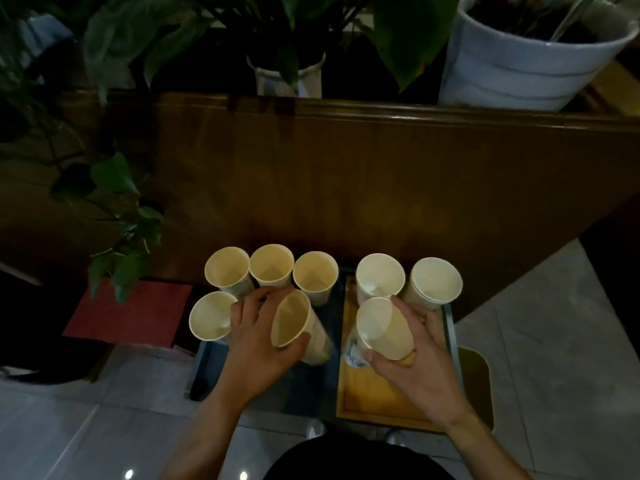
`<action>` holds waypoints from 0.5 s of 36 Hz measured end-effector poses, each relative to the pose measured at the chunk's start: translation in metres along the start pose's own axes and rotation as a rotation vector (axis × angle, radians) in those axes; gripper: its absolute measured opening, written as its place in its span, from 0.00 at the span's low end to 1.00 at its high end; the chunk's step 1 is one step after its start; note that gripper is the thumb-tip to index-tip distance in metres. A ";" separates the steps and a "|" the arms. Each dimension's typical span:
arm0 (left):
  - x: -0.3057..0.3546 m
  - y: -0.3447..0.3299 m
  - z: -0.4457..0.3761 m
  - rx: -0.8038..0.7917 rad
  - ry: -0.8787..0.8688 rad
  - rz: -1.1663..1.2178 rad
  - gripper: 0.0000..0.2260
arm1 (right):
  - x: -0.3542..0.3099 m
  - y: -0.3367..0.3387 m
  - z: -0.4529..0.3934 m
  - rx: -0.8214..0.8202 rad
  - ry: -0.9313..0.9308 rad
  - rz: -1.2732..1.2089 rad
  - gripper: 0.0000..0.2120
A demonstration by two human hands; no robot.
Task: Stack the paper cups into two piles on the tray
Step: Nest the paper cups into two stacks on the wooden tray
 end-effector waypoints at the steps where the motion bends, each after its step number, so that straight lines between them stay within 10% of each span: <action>1: 0.004 0.001 0.000 0.007 -0.009 0.010 0.32 | 0.002 0.005 0.002 0.010 -0.004 -0.015 0.40; 18: 0.109 0.002 -0.041 0.035 -0.235 0.143 0.31 | 0.017 0.131 0.029 0.401 0.017 -0.139 0.41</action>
Point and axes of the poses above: each hand's wrist, its own z-axis away from the middle knuckle, its own y-axis out of the back of the hand, x = y × z, the point moved 9 cm from there along -z, towards the middle knuckle, and after that the axes turned 10 degrees about -x, right-handed, at the moved point
